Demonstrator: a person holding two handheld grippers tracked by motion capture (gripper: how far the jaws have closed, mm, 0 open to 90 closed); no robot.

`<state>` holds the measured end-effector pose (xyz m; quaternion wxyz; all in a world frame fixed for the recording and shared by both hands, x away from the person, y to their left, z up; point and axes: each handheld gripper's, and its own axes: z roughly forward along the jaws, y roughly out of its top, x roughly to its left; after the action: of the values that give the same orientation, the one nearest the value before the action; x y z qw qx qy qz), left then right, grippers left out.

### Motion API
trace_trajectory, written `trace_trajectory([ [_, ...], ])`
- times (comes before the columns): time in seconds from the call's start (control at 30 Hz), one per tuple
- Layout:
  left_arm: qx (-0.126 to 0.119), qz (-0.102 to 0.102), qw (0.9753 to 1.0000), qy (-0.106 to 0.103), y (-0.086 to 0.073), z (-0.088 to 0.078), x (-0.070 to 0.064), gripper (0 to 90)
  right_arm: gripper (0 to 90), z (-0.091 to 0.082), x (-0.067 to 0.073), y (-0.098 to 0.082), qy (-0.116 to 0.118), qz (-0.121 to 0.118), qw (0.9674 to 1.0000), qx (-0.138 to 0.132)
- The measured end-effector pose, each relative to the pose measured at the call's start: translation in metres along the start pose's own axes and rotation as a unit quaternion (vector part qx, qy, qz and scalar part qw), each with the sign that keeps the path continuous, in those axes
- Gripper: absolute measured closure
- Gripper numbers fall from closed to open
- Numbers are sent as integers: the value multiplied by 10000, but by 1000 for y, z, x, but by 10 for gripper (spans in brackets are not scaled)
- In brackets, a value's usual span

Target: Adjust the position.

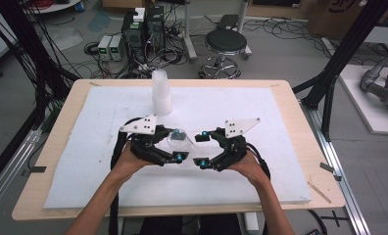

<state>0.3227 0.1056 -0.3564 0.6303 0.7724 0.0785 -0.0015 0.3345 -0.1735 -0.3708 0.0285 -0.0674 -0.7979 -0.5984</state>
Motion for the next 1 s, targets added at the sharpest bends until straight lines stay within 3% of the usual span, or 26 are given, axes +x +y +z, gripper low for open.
trace_trajectory([
  [0.83, -88, -5, 9999, -109, 0, 7, -2, 364, 201, 21, 3, -1, 199, -87, 9998, -43],
  [1.0, -121, -10, 9998, -126, 1, 7, -3, 364, 248, 22, 4, -1, 248, -111, 9996, -38],
])
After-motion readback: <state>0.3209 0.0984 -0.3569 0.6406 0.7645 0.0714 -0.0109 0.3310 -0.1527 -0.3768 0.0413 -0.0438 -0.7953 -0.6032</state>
